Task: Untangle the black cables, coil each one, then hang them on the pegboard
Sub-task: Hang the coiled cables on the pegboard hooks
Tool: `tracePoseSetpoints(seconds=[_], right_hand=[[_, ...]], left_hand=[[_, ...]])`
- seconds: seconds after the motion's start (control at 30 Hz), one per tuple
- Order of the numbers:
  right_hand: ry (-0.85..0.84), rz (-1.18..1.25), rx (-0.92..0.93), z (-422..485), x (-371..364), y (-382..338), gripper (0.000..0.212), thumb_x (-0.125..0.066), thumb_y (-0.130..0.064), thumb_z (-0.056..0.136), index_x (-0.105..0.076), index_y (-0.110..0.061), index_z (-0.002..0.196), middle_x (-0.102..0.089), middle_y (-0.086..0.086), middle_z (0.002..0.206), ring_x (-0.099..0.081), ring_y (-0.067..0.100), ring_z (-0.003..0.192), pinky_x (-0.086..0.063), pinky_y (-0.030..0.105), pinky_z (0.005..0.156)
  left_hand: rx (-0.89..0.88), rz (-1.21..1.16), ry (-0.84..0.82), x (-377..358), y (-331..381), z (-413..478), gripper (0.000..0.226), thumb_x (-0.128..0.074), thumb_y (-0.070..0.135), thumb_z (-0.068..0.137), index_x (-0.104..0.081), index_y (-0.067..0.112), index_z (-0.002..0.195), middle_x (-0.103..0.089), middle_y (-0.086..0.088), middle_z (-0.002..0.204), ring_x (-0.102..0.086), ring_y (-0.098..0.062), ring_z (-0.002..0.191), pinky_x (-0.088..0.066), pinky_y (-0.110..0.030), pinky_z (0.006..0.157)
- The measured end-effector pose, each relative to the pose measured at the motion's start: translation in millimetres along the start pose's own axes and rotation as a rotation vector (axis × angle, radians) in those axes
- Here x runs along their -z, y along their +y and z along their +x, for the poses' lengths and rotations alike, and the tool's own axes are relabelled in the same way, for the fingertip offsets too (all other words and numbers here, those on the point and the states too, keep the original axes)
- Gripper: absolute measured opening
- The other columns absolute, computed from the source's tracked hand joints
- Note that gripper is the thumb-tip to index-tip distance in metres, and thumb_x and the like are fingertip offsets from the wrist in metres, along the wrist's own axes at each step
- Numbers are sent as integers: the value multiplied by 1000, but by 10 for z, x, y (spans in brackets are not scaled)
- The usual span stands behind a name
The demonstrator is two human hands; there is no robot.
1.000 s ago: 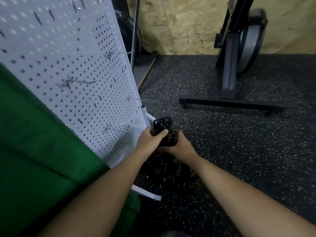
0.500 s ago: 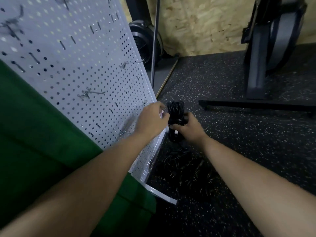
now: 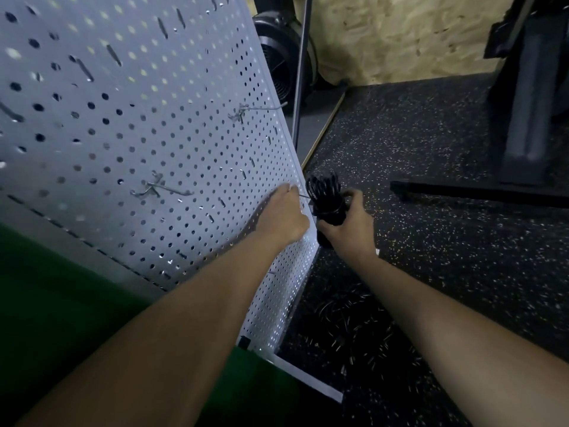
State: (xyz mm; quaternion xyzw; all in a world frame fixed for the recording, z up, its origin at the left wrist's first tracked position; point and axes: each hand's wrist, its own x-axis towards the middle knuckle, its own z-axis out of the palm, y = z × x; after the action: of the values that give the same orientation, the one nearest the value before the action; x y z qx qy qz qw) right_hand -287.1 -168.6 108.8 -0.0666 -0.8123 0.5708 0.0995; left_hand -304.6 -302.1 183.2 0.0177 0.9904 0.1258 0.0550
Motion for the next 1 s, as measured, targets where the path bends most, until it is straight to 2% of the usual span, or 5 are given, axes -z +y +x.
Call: tracePoseSetpoints(seconds=[0.33, 0.5, 0.73, 0.9, 1.0], right_hand=[[4, -43, -8, -147, -161, 104, 70, -89, -23, 80, -46, -18, 135, -65, 7, 129, -62, 26, 115, -50, 35, 84], [11, -143, -28, -75, -226, 34, 73, -89, -26, 78, -40, -22, 133, -64, 7, 130, -63, 31, 113, -58, 47, 81], [-53, -99, -69, -4, -401, 8, 67, -87, -28, 79, -36, -21, 122, -64, 9, 119, -66, 32, 102, -61, 55, 78], [-139, -107, -97, 109, -464, -71, 64, -83, -20, 81, -33, -17, 119, -62, 15, 121, -66, 34, 97, -61, 53, 76], [-228, -51, -134, 150, -422, -48, 78, -89, -20, 76, -33, -13, 130, -63, 14, 125, -65, 34, 105, -56, 44, 82]], left_hand=[[5, -42, -16, 41, -24, -7, 79, -58, 5, 93, -23, 5, 164, -17, -11, 172, -9, -28, 160, -12, -40, 131], [84, -235, 40, 84, 43, -58, 86, -58, -1, 88, -21, 11, 165, -21, -8, 172, -15, -25, 160, -15, -44, 130], [88, -227, 46, 61, 26, -50, 90, -71, 12, 88, -23, 17, 165, -26, -5, 170, -21, -26, 158, -20, -49, 129], [70, -212, 35, 57, 32, -70, 90, -68, 7, 88, -23, 20, 165, -27, -4, 170, -21, -26, 158, -18, -46, 127], [42, -202, 10, 56, 32, -89, 91, -67, 4, 89, -19, 19, 166, -23, -3, 172, -18, -25, 159, -17, -45, 128]])
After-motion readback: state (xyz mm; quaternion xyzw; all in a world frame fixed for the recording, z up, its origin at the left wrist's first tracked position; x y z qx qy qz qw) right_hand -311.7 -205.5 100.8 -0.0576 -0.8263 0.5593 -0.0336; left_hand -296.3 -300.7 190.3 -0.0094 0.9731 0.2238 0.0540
